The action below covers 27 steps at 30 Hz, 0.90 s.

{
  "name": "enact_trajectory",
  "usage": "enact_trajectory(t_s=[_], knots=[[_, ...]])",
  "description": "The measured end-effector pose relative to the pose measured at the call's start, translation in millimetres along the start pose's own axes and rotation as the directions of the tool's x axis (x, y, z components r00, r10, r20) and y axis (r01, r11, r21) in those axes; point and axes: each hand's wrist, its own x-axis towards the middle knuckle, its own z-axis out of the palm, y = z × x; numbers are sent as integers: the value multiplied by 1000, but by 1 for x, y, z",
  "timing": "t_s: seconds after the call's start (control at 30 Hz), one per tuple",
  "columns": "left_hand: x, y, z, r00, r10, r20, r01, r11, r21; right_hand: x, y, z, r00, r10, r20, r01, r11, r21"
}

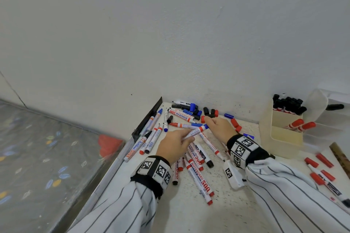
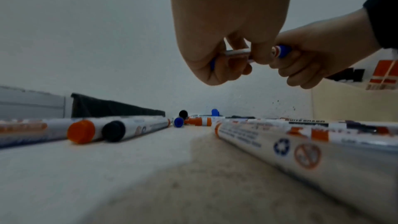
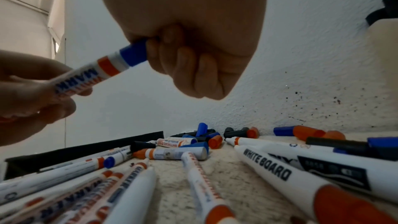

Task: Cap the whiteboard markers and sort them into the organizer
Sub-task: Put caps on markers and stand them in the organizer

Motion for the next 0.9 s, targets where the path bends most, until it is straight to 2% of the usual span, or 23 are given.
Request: enact_trajectory(t_s=[0.13, 0.2, 0.27, 0.33, 0.4, 0.47, 0.6, 0.67, 0.73, 0.8, 0.9], knots=[[-3, 10, -11, 989, -12, 145, 20, 998, -52, -10, -2, 10, 996, -47, -74, 56, 991, 124], [-5, 12, -19, 968, -50, 246, 85, 987, -134, -16, -3, 11, 993, -90, -83, 102, 983, 152], [-8, 13, -27, 918, -121, 378, 235, 933, -272, -21, -7, 10, 985, -143, -92, 157, 973, 171], [-12, 13, -33, 852, -143, 503, 375, 838, -397, -24, -10, 9, 978, -188, -92, 202, 962, 185], [-14, 12, -35, 797, -136, 588, 457, 772, -442, -27, -11, 9, 969, -231, -84, 242, 954, 177], [-16, 10, -36, 786, -124, 606, 473, 752, -460, -30, -12, 9, 954, -287, -83, 297, 941, 159], [-15, 12, -34, 876, -122, 467, 340, 842, -418, -24, -17, 6, 922, -380, -74, 386, 917, 103], [-13, 14, -35, 923, -181, 341, 276, 928, -252, -19, -19, 2, 930, -365, -48, 368, 926, 79], [-9, -3, -40, 952, -278, 129, 284, 959, -25, -16, -17, -5, 945, -321, -69, 326, 941, 90], [-6, -32, -48, 922, -386, -24, 384, 907, 174, -14, -12, -18, 952, -266, -150, 286, 949, 131], [-7, -59, -53, 829, -559, -36, 516, 737, 437, -11, -1, -44, 936, -191, -295, 260, 941, 218]])
